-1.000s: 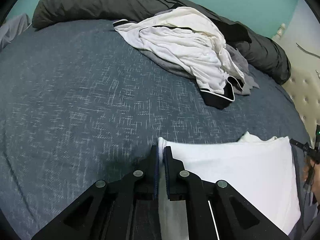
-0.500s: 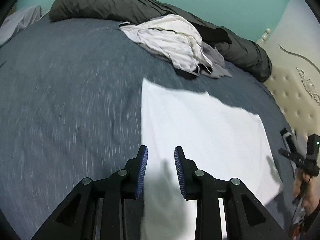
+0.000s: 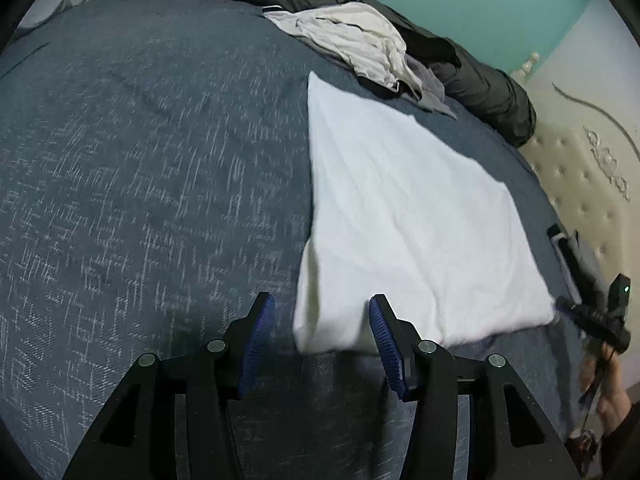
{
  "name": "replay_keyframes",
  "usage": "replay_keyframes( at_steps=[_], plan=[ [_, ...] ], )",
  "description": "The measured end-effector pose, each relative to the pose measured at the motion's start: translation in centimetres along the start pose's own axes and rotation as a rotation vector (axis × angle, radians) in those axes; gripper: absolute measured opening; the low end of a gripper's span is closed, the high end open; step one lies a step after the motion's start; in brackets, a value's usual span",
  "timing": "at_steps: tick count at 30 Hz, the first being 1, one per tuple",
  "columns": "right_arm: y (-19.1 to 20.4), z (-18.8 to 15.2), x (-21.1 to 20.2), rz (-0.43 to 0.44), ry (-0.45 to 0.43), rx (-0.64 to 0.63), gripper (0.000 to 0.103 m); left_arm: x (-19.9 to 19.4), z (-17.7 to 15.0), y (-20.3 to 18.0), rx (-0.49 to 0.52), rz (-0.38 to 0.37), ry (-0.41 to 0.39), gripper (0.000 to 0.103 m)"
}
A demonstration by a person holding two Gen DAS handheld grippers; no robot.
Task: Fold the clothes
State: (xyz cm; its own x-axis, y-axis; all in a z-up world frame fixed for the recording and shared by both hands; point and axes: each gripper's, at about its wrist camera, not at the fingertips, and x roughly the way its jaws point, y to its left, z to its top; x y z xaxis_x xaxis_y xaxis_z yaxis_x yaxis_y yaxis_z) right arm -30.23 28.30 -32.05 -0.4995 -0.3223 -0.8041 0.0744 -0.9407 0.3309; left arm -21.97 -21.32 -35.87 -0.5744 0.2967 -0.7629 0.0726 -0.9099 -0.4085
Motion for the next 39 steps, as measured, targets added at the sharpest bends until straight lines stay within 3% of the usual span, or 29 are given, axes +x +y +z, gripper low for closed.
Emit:
replay_keyframes(
  at_steps=[1,3,10,11,12,13,14,15,16,18,24,27,36,39],
  plan=[
    [-1.2,0.1,-0.5,-0.017,-0.007,0.028,0.022,0.1,-0.2,0.0,0.009,0.003,0.004,0.053],
    [-3.3,0.4,-1.3,-0.052,-0.014,0.061,0.044,0.1,-0.3,0.0,0.018,-0.004,0.007,0.053],
    [-6.5,-0.5,-1.1,-0.049,0.053,0.080,0.046,0.3,-0.5,-0.2,0.023,-0.039,0.007,0.053],
    [-6.5,-0.5,-1.0,-0.035,0.052,0.081,0.046,0.4,-0.6,-0.2,0.024,-0.043,0.009,0.045],
    [-6.6,-0.6,-0.9,-0.021,0.053,0.082,0.045,0.5,-0.6,-0.2,0.025,-0.048,0.011,0.038],
    [-6.5,-0.7,-0.6,-0.009,0.061,0.082,0.045,0.6,-0.6,-0.2,0.027,-0.053,0.014,0.023],
    [-6.5,-0.8,-0.3,0.003,0.068,0.083,0.035,0.6,-0.7,-0.1,0.028,-0.058,0.016,0.010],
    [-6.4,-0.8,-0.1,0.013,0.073,0.082,0.022,0.7,-0.7,-0.1,0.029,-0.063,0.019,0.007],
    [-6.3,-0.9,-0.1,0.019,0.070,0.078,0.018,0.8,-0.7,-0.1,0.030,-0.067,0.020,0.005],
    [-6.2,-1.0,-0.2,0.029,0.063,0.068,0.007,0.5,-0.6,-0.2,0.036,-0.064,0.010,0.004],
    [-6.3,0.1,-1.9,0.009,0.019,0.008,0.005,-0.8,-0.2,1.1,0.010,-0.063,-0.030,0.004],
    [-6.6,0.8,-3.0,-0.004,-0.006,-0.017,0.004,-0.5,-0.5,2.1,-0.023,-0.065,-0.013,0.003],
    [-8.0,-0.8,-0.5,-0.018,0.071,0.031,0.005,-0.7,-0.8,2.2,-0.016,-0.053,0.009,0.004],
    [-8.7,-1.1,-0.5,-0.010,0.082,0.074,0.015,-1.1,-0.7,2.2,-0.020,-0.045,0.002,0.005]
  ],
)
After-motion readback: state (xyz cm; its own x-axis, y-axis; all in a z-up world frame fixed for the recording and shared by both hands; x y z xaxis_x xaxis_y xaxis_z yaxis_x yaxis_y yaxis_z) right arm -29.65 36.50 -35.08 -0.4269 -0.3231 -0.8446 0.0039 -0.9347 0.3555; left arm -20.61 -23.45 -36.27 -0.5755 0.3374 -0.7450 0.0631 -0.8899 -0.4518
